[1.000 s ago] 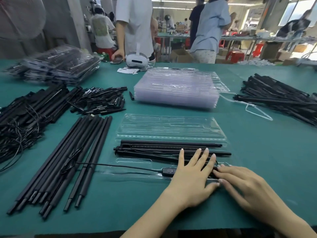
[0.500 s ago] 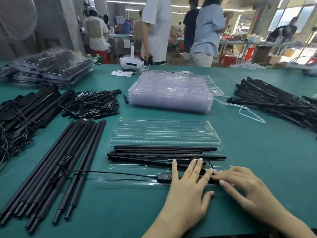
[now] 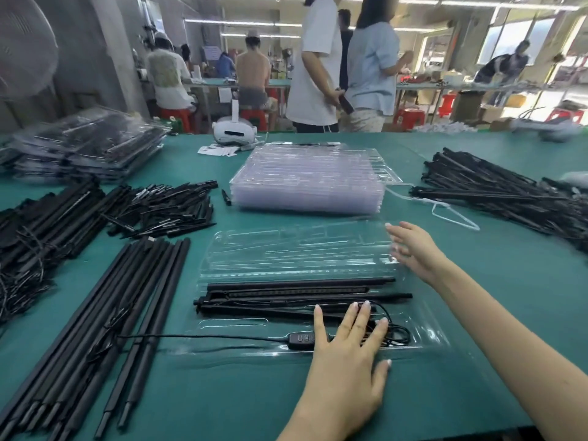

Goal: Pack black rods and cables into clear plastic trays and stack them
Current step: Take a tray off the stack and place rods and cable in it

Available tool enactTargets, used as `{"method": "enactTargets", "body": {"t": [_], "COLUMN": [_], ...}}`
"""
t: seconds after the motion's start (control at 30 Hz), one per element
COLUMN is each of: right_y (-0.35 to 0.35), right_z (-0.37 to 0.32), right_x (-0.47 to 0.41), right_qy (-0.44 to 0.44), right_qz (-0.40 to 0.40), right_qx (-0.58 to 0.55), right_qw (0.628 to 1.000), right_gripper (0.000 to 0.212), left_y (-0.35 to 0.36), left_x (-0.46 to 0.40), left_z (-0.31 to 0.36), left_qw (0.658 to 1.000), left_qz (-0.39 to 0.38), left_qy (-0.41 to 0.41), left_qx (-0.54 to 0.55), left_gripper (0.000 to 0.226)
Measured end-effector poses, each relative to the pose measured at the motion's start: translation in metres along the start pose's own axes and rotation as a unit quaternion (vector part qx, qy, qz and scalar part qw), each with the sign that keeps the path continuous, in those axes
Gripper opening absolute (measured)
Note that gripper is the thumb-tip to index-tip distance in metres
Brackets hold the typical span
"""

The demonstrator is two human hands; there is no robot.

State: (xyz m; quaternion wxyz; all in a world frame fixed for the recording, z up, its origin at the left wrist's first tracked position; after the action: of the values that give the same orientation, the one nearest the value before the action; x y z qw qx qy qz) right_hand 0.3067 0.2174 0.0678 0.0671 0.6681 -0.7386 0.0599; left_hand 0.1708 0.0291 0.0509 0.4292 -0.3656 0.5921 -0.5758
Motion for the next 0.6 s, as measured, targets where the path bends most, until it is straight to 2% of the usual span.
{"method": "enactTargets", "body": {"t": [0.07, 0.13, 0.23, 0.3, 0.37, 0.47, 0.53, 0.6], "right_y": [-0.004, -0.006, 0.001, -0.001, -0.005, -0.002, 0.001, 0.008], "right_z": [-0.012, -0.03, -0.062, -0.071, -0.07, -0.051, -0.041, -0.037], "right_x": [0.004, 0.015, 0.05, 0.069, 0.084, 0.104, 0.119, 0.133], "right_qy": [-0.02, -0.08, -0.21, -0.267, -0.304, -0.282, -0.287, -0.304], "right_qz": [0.012, 0.003, -0.061, -0.097, -0.138, -0.243, -0.272, -0.287], "right_qx": [-0.044, -0.051, -0.04, -0.029, 0.045, 0.2, 0.295, 0.389], "right_qw": [0.999, 0.996, 0.975, 0.958, 0.942, 0.906, 0.87, 0.821], "right_gripper": [0.038, 0.027, 0.029, 0.017, 0.014, 0.027, 0.024, 0.037], "left_y": [0.001, 0.001, 0.003, 0.003, 0.001, 0.001, 0.003, 0.003], "left_x": [-0.001, -0.001, -0.001, -0.001, 0.0, -0.001, -0.006, -0.007], "left_z": [-0.001, -0.002, 0.0, 0.002, 0.001, 0.0, 0.001, 0.0], "left_qw": [1.0, 1.0, 1.0, 1.0, 1.0, 0.999, 0.996, 0.996], "left_qz": [0.004, 0.006, 0.012, 0.016, 0.011, 0.016, 0.004, 0.019], "left_qy": [-0.002, -0.004, 0.006, 0.011, 0.005, 0.012, 0.029, 0.028], "left_qx": [-0.002, -0.003, -0.003, 0.005, 0.024, 0.046, 0.085, 0.087], "left_gripper": [0.052, 0.052, 0.053, 0.053, 0.054, 0.055, 0.057, 0.059]}}
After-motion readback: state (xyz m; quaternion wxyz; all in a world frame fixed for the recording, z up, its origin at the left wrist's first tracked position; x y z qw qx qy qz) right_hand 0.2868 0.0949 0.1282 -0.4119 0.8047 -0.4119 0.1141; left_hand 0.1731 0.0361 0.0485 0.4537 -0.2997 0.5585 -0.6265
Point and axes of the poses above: each hand's wrist, its own x-axis away from the middle knuckle, its own y-axis out of the palm, z = x × y, the point moved 9 cm from there along -x, towards the middle knuckle
